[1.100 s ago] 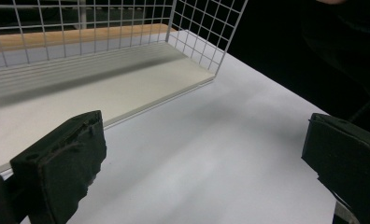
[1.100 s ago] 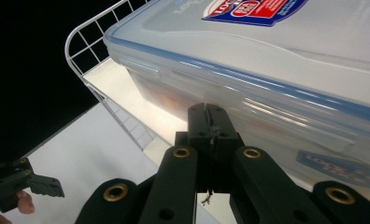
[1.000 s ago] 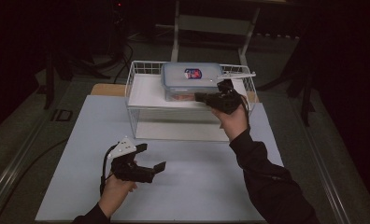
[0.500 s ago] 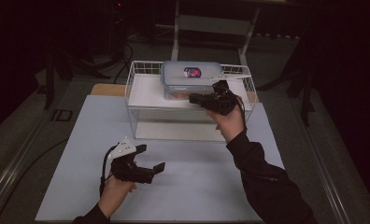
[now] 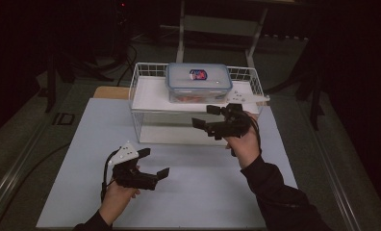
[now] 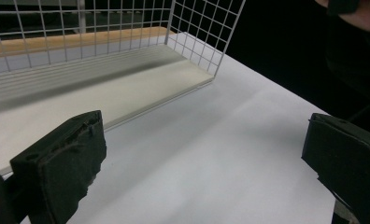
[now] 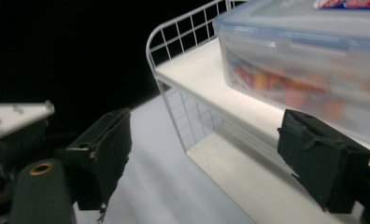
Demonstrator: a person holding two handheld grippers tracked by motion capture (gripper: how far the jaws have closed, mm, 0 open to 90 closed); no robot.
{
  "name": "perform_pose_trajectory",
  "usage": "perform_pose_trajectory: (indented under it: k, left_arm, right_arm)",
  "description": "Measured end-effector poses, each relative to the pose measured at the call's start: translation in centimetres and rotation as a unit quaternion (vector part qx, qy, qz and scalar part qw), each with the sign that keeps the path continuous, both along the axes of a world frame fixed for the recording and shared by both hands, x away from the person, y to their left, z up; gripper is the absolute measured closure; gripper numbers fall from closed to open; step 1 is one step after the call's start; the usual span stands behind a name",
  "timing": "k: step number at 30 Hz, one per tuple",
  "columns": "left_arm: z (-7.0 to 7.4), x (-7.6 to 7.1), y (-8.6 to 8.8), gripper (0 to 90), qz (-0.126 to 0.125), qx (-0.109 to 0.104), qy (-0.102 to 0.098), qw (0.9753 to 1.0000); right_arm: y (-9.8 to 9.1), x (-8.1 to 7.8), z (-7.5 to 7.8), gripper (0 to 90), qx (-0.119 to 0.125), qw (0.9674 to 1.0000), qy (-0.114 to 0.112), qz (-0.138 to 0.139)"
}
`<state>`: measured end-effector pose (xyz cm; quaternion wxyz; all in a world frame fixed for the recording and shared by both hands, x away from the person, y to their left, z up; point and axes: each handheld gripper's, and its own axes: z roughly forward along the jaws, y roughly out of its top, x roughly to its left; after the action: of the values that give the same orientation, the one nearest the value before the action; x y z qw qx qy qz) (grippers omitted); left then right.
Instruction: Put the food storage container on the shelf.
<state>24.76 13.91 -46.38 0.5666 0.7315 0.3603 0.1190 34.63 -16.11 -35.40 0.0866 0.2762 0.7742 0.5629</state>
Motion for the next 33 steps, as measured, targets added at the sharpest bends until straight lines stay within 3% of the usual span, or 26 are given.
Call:
perform_pose_trajectory:
  k: [9,12,13,24,33]
  left_arm:
    - [0.1,-0.4,-0.3,0.0,-0.014,0.007,-0.016,0.9997]
    - [-0.1,-0.4,-0.4,0.0,-0.023,0.009,-0.022,0.9994]
    - [-0.2,-0.4,-0.4,0.0,-0.025,0.011,-0.021,0.9994]
    - [-0.9,-0.5,-0.8,0.0,-0.05,0.021,-0.015,0.9984]
    - [-1.4,-0.7,-0.8,0.0,-0.057,0.033,-0.017,0.9977]
  right_arm:
    - [-2.1,-2.4,-2.7,14.1,-0.005,1.0,-0.008,0.0]
    - [-3.1,-3.8,-4.9,14.2,-0.012,0.9998,-0.012,0.0]
    - [-3.1,-3.8,-4.9,14.2,-0.012,0.9998,-0.012,0.0]
    - [-5.5,-5.9,-9.2,14.6,-0.021,0.9997,0.01,-0.01]
    - [-7.6,-6.7,-12.2,14.5,-0.052,0.9978,0.023,-0.035]
